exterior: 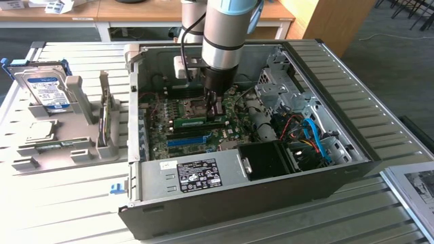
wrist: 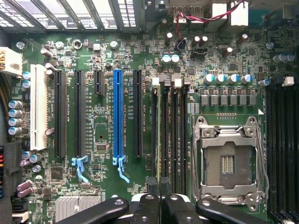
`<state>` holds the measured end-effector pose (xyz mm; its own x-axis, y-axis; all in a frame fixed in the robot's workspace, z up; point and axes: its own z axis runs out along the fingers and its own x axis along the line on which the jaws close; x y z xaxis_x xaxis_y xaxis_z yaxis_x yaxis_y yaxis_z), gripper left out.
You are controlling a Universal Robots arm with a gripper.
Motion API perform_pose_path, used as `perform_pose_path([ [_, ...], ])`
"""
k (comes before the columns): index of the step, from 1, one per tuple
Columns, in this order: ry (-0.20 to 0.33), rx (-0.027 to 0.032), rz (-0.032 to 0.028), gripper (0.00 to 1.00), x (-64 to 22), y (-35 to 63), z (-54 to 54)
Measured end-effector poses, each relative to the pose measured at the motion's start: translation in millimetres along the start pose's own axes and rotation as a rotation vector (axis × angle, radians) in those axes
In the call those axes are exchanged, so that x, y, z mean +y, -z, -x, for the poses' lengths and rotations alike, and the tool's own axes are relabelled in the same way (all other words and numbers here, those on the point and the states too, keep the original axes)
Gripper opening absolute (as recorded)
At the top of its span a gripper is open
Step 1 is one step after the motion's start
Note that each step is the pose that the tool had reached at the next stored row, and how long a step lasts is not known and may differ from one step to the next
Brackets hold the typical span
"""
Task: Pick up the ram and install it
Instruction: 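Insert the ram into the slot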
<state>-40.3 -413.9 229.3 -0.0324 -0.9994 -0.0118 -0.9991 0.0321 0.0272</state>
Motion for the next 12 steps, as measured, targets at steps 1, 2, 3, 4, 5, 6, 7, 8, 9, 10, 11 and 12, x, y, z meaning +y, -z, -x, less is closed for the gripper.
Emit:
perform_pose_path([
  [1,0.0,-0.0001,-0.0001,0.12,0.0,-0.1,0.0],
  [2,0.0,-0.0003,-0.0001,0.12,0.0,-0.2,0.1],
  [3,0.0,-0.0002,-0.0001,0.12,0.0,-0.1,0.1],
  [4,0.0,-0.0002,-0.0001,0.12,0.0,-0.1,0.1],
  [5,0.0,-0.0002,0.0,0.12,0.0,-0.1,0.1],
  [6,0.0,-0.0002,-0.0001,0.12,0.0,-0.1,0.1],
  [7,0.0,-0.0002,-0.0001,0.12,0.0,-0.1,0.1],
  [8,0.0,-0.0002,0.0,0.12,0.0,-0.1,0.1],
  [9,0.0,-0.0002,0.0,0.12,0.0,-0.1,0.1],
  [10,0.0,-0.0002,-0.0001,0.12,0.0,-0.1,0.1],
  [11,0.0,-0.0002,0.0,0.12,0.0,-0.1,0.1],
  [12,0.001,-0.0001,0.0,0.12,0.0,-0.1,0.1],
])
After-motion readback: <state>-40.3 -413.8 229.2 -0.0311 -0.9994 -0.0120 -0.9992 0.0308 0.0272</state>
